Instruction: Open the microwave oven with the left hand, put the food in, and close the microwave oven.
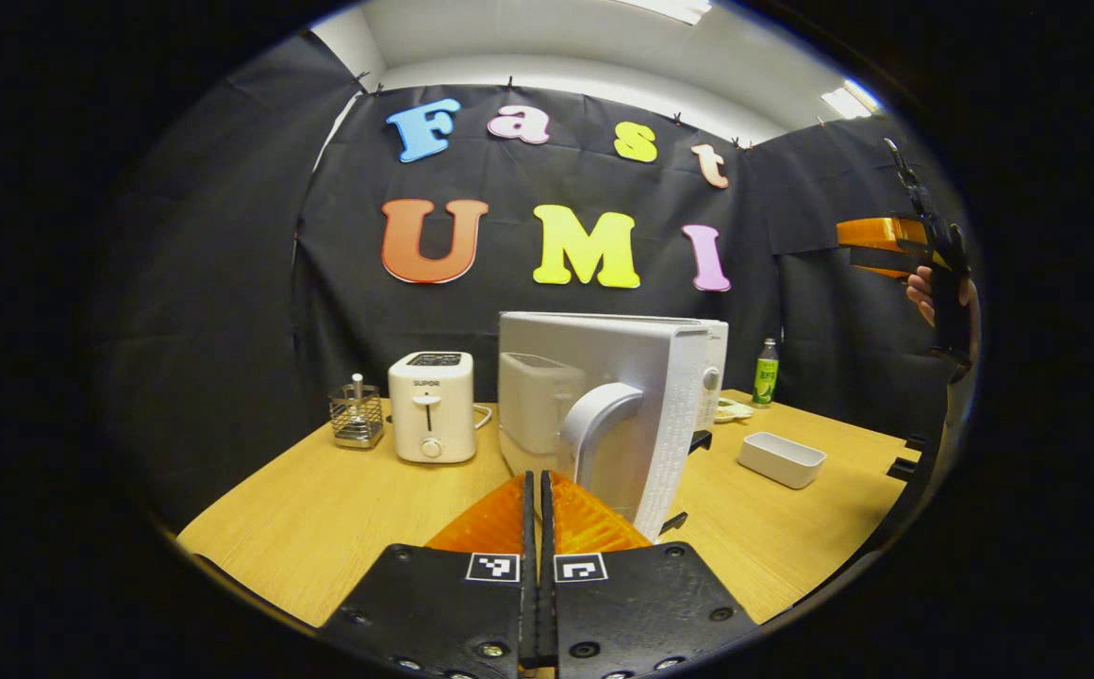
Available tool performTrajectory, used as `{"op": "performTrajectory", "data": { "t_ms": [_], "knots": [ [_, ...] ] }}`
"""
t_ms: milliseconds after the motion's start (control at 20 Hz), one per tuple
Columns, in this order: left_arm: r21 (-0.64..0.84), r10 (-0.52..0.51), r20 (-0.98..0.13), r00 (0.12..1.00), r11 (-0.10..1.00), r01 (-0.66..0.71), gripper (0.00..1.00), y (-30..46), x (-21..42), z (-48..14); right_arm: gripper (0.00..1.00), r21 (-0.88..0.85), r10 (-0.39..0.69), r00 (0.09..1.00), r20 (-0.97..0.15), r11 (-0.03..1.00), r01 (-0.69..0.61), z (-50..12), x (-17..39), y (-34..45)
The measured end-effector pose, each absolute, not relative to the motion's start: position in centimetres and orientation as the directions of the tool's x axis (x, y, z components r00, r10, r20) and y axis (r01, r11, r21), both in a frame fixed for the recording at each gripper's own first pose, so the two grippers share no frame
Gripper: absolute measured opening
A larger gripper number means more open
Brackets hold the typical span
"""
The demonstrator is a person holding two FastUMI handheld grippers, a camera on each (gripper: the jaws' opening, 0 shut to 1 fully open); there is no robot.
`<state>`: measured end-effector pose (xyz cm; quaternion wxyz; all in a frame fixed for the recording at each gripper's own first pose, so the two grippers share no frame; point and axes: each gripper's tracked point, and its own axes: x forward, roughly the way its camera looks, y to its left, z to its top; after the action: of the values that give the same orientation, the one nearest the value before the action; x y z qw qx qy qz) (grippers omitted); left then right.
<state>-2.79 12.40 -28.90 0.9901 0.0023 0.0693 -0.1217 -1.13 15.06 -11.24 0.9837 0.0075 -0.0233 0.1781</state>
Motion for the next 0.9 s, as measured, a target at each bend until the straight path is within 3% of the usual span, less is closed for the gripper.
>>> {"op": "performTrajectory", "data": {
  "t_ms": [50, 100, 150, 200, 250, 300, 350, 400, 500, 550, 600, 650, 700, 750, 800, 900],
  "knots": [
    [-0.013, -0.259, -0.136, 0.956, 0.966, 0.259, 0.00, 11.4, -2.6, -28.9, 1.00, -0.009, 0.349, 0.936, 0.050, 0.937, -0.349, -11.2, -1.5, 14.8],
    [-0.013, -0.276, -0.136, 0.951, 0.961, 0.277, 0.00, 10.5, -2.4, -29.0, 0.92, -0.024, 0.351, 0.935, 0.053, 0.936, -0.351, -11.2, -2.1, 14.5],
    [-0.013, -0.290, -0.136, 0.947, 0.957, 0.291, 0.00, 9.7, -2.0, -28.9, 1.00, -0.037, 0.356, 0.933, 0.056, 0.934, -0.355, -11.0, -2.5, 14.2],
    [-0.015, -0.305, -0.139, 0.942, 0.952, 0.306, 0.00, 8.9, -1.6, -29.1, 1.00, -0.046, 0.356, 0.933, 0.060, 0.934, -0.353, -11.1, -2.7, 13.8],
    [-0.021, -0.320, -0.140, 0.937, 0.947, 0.320, 0.00, 8.0, -1.1, -29.1, 0.93, -0.055, 0.349, 0.935, 0.066, 0.937, -0.346, -11.1, -3.0, 13.1],
    [-0.030, -0.335, -0.137, 0.932, 0.942, 0.334, 0.00, 7.2, -0.7, -29.0, 1.00, -0.058, 0.341, 0.937, 0.073, 0.939, -0.338, -11.0, -3.2, 12.5],
    [-0.040, -0.351, -0.136, 0.926, 0.936, 0.349, 0.00, 6.2, -0.1, -29.1, 0.93, -0.060, 0.332, 0.939, 0.084, 0.943, -0.328, -10.9, -3.4, 11.8],
    [-0.052, -0.361, -0.142, 0.922, 0.933, 0.357, 0.00, 5.5, 0.6, -29.3, 1.00, -0.062, 0.325, 0.941, 0.095, 0.945, -0.320, -10.7, -3.5, 11.2],
    [-0.066, -0.388, -0.161, 0.908, 0.922, 0.382, 0.00, 3.8, 1.8, -29.8, 1.00, -0.054, 0.304, 0.944, 0.130, 0.953, -0.299, -10.2, -4.0, 9.7],
    [-0.068, -0.403, -0.164, 0.901, 0.915, 0.397, 0.00, 3.0, 2.3, -29.7, 0.92, -0.047, 0.295, 0.945, 0.138, 0.955, -0.291, -10.4, -4.2, 9.0],
    [-0.069, -0.419, -0.166, 0.893, 0.908, 0.414, 0.00, 2.2, 2.7, -29.7, 1.00, -0.044, 0.291, 0.945, 0.147, 0.957, -0.288, -10.3, -4.4, 8.5],
    [-0.069, -0.435, -0.170, 0.884, 0.900, 0.429, 0.00, 1.3, 3.3, -29.8, 0.93, -0.042, 0.288, 0.945, 0.157, 0.958, -0.285, -10.3, -4.6, 8.0],
    [-0.066, -0.445, -0.173, 0.879, 0.895, 0.441, 0.00, 0.6, 3.8, -29.8, 1.00, -0.041, 0.281, 0.947, 0.159, 0.960, -0.278, -10.5, -4.7, 7.4],
    [-0.060, -0.453, -0.176, 0.874, 0.891, 0.449, 0.00, -0.2, 4.2, -29.9, 1.00, -0.040, 0.274, 0.948, 0.159, 0.962, -0.271, -10.7, -4.8, 7.0],
    [-0.054, -0.458, -0.175, 0.872, 0.888, 0.456, 0.00, -0.8, 4.8, -30.0, 0.92, -0.041, 0.274, 0.947, 0.165, 0.962, -0.271, -10.6, -5.0, 6.6],
    [-0.051, -0.469, -0.171, 0.867, 0.883, 0.467, 0.00, -2.2, 5.7, -30.0, 0.93, -0.044, 0.284, 0.943, 0.176, 0.959, -0.280, -10.5, -5.1, 6.4]
  ]
}}
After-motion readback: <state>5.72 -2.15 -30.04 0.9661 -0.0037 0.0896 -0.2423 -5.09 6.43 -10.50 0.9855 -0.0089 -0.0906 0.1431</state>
